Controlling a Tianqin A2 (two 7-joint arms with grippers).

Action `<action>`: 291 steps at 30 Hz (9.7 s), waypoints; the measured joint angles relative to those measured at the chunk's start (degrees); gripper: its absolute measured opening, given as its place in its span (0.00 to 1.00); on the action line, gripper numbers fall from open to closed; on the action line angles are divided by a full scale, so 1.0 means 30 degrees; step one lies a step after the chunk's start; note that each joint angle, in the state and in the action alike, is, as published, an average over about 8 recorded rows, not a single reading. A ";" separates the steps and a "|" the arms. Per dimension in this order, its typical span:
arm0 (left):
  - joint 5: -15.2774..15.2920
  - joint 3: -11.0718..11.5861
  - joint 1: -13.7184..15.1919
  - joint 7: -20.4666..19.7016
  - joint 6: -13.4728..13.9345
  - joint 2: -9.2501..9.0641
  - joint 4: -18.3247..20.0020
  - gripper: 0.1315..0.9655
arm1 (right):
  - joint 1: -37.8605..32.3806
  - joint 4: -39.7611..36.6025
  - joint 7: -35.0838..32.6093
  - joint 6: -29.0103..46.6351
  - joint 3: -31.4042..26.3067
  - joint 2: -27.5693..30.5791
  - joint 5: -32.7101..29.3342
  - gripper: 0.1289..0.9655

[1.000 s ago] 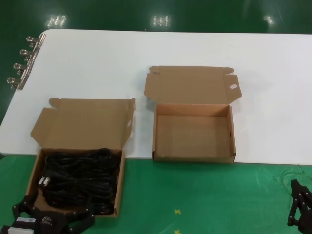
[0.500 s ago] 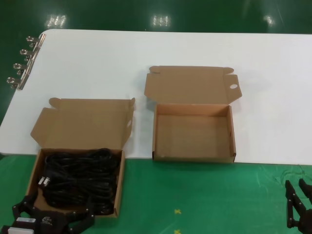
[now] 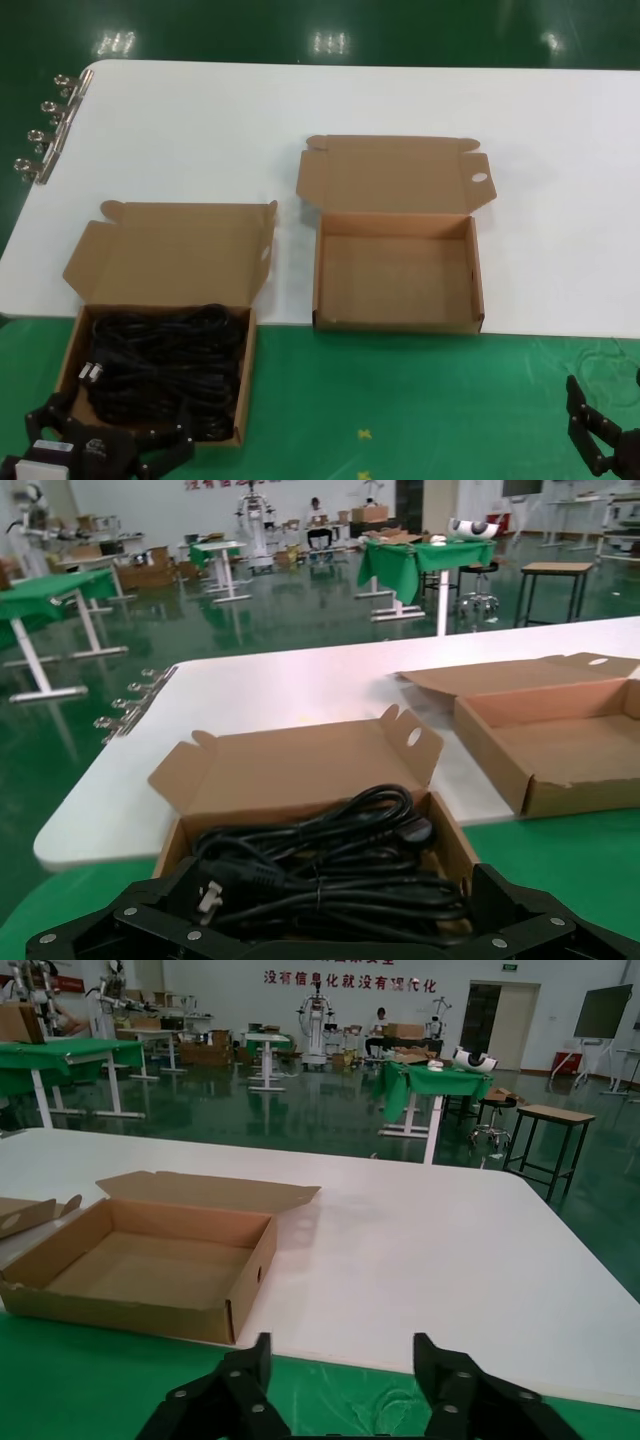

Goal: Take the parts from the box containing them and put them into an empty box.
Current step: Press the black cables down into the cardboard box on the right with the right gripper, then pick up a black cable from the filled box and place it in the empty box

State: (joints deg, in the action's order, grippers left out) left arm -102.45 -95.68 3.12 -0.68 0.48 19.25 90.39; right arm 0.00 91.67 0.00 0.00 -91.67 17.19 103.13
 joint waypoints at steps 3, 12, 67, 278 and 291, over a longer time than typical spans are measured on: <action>-0.0317 -0.0595 0.0117 -0.0128 -0.0284 0.0934 0.0167 1.00 | 0.0000 0.0000 0.0000 0.0000 0.0000 0.0000 0.0000 0.43; -0.1023 -0.3553 0.1499 -0.0149 -0.0429 0.4904 -0.0308 1.00 | 0.0000 0.0000 0.0001 0.0000 0.0000 0.0000 0.0000 0.69; 1.1259 -1.0560 2.0723 0.5130 1.9145 0.4627 -1.4515 0.98 | 0.0000 0.0000 0.0008 -0.0001 -0.0001 0.0001 -0.0006 1.00; 1.3351 -1.1473 2.3679 0.5549 1.1071 -0.6350 -2.0283 0.10 | 0.0000 0.0000 0.0005 -0.0001 0.0000 0.0000 -0.0004 1.00; 1.3278 -1.1365 2.3739 0.6187 1.0853 -0.6082 -2.0387 0.25 | 0.0000 0.0000 0.0005 -0.0001 0.0000 0.0000 -0.0004 1.00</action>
State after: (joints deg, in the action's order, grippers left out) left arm -62.61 -129.78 74.33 17.88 33.04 1.00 29.22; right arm 0.00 91.67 0.02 0.00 -91.67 17.19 103.12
